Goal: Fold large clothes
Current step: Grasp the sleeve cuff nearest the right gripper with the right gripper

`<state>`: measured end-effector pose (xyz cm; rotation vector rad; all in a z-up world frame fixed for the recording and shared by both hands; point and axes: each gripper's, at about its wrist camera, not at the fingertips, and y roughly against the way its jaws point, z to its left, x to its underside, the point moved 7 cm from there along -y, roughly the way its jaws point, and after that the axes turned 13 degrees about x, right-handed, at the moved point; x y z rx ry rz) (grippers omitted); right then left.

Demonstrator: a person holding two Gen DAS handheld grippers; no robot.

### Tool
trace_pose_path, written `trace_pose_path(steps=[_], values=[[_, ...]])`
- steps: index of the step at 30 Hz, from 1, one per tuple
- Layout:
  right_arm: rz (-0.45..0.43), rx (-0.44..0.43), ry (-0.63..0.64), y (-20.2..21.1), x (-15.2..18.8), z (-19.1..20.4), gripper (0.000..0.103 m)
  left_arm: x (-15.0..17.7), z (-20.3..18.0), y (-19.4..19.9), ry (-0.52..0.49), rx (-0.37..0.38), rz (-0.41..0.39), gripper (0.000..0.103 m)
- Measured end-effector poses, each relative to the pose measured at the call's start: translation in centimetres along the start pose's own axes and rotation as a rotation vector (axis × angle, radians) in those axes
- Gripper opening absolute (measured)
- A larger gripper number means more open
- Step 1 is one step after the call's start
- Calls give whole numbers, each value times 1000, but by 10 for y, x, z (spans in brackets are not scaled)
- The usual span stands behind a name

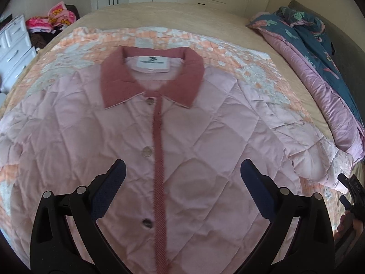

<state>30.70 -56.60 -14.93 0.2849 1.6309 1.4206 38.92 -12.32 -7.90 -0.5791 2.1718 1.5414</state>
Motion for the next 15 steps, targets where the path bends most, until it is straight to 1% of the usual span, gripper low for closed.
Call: trace_pose_path(steps=[4, 8, 12, 14, 15], values=[[30, 9, -96, -28, -17, -25, 99, -3, -7, -12, -5, -10, 12, 94], [63, -23, -211, -57, -35, -49, 99, -6, -10, -20, -10, -25, 16, 94], [45, -57, -291, -72, -49, -61, 99, -7, -9, -23, -6, -37, 23, 94], [27, -53, -321, -75, -55, -68, 90, -8, -6, -23, -4, -48, 22, 94], [21, -41, -332, -76, -58, -71, 78, -9, -6, -23, -2, -47, 23, 94]])
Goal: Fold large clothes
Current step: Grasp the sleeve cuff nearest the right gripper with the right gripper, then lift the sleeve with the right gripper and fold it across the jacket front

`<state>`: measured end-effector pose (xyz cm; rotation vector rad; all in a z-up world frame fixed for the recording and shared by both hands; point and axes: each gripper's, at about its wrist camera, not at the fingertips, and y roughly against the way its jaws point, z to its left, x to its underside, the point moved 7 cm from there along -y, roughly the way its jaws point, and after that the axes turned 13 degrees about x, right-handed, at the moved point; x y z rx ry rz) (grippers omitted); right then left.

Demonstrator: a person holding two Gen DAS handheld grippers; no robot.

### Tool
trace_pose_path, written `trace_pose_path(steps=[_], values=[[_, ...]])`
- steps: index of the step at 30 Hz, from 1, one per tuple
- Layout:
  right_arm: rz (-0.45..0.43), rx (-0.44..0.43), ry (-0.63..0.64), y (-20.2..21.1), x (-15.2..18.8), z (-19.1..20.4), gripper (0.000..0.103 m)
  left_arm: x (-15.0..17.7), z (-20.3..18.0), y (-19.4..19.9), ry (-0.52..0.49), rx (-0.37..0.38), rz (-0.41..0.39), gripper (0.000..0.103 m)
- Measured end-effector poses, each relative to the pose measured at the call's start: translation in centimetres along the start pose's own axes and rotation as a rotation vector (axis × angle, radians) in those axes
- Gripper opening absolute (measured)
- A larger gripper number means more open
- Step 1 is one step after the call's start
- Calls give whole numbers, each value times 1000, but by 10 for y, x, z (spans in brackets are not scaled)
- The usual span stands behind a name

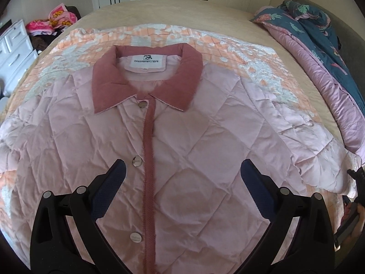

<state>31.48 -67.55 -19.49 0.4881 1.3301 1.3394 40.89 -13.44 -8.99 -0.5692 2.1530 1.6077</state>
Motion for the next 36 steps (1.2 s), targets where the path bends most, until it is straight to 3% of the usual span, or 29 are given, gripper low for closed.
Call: trace_pose_path(steps=[4, 7, 12, 19, 28, 36], values=[[-28, -35, -25, 6, -7, 0, 35, -4, 4, 5, 9, 1, -4, 94], [-123, -98, 68, 37, -14, 18, 20, -9, 5, 16, 23, 12, -20, 94], [-261, -209, 240, 106, -19, 76, 16, -22, 2, 40, 13, 25, -62, 94], [-352, -347, 422, 186, 11, 150, 15, -39, 4, 75, -5, 72, -104, 94], [-410, -434, 592, 245, 64, 224, 15, -55, 33, 105, 5, 100, -132, 94], [-437, -504, 694, 279, 114, 261, 15, -54, 73, 120, 72, 130, -151, 94]])
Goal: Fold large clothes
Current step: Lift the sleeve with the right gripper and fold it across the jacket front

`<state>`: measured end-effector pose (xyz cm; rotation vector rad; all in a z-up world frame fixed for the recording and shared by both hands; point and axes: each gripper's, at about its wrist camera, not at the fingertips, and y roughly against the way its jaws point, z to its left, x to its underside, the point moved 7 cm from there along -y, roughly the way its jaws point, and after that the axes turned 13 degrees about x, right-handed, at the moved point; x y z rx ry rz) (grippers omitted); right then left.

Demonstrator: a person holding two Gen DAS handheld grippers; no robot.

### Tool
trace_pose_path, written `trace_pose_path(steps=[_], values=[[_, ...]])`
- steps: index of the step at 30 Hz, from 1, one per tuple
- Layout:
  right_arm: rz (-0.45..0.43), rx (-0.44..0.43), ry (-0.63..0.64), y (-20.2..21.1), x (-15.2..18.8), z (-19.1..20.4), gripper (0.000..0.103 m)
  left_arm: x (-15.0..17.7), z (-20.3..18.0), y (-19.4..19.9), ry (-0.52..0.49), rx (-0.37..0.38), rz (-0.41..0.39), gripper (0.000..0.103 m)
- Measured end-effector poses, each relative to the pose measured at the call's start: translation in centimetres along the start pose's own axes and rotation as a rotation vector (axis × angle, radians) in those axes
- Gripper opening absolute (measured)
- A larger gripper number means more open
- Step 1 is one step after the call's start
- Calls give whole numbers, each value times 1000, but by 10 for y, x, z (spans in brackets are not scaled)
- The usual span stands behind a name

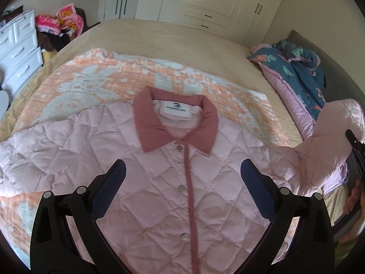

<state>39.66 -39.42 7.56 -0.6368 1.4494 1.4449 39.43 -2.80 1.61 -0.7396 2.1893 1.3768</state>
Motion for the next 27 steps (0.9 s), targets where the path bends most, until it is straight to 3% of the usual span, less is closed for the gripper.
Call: trace_pose_path(steps=[12, 27], values=[[-31, -124, 114, 17, 19, 96, 15, 2, 45, 22, 86, 35, -28, 94], [44, -265, 256, 6, 84, 194, 15, 8, 93, 34, 197, 77, -46, 94]])
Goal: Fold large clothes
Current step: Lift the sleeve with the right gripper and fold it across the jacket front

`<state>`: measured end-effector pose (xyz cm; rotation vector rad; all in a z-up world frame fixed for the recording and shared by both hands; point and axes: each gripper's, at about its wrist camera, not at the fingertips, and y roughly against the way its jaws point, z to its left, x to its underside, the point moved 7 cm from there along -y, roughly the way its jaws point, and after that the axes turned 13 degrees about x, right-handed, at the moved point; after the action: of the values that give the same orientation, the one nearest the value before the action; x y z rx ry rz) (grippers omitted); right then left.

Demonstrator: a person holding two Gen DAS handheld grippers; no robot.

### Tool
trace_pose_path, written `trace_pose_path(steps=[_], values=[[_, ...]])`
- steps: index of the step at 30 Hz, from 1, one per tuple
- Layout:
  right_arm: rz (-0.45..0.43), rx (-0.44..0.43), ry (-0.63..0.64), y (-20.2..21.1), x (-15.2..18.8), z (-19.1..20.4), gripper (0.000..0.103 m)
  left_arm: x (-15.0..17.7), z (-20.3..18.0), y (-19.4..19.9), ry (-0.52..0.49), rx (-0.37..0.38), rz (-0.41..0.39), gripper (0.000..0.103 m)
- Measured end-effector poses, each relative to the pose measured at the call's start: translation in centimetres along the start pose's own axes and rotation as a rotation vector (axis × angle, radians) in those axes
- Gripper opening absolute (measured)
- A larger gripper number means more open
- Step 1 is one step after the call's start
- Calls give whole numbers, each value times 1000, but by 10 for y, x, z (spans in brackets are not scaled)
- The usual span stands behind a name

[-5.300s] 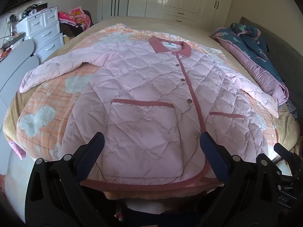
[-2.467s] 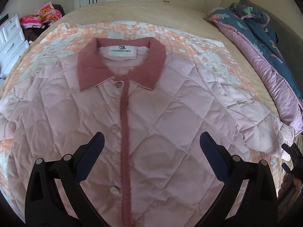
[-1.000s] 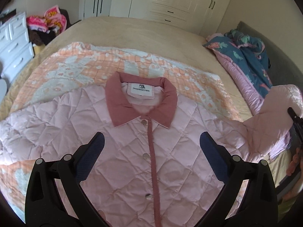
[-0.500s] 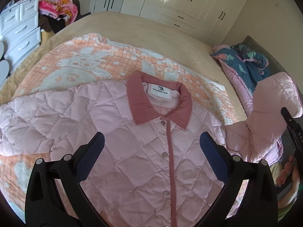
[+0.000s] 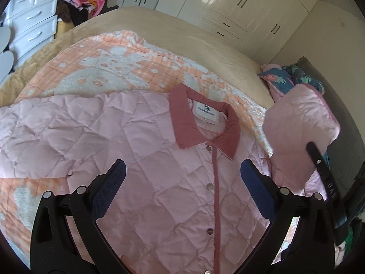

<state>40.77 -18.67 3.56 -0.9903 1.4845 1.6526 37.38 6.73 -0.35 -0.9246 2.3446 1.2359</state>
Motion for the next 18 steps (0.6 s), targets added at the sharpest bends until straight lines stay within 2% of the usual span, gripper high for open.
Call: trace_pose_path(steps=[5, 12, 15, 18], values=[[45, -35, 48, -16, 21, 37, 15, 0, 16, 5, 49, 27, -19, 94], [170, -69, 135, -46, 79, 79, 17, 7, 34, 3, 103, 53, -20, 94], [204, -98, 185, -52, 102, 96, 22, 12, 40, -1, 116, 62, -5, 94], [248, -123, 245, -54, 124, 114, 29, 19, 46, -9, 169, 107, 13, 94]])
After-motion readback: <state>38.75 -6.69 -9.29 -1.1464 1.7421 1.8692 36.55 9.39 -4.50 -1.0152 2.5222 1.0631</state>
